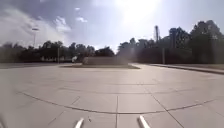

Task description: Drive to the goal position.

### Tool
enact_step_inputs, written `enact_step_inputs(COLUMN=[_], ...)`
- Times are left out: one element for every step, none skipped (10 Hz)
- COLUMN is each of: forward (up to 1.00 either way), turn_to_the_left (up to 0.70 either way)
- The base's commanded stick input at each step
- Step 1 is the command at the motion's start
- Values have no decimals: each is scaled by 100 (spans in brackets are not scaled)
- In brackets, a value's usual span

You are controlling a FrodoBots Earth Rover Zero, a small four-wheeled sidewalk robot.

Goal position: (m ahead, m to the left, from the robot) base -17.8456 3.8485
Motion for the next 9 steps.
enact_step_inputs(forward=[70,70,70,70,70,70,70,70,70], turn_to_the_left=[0,0,0,0,0,0,0,0,0])
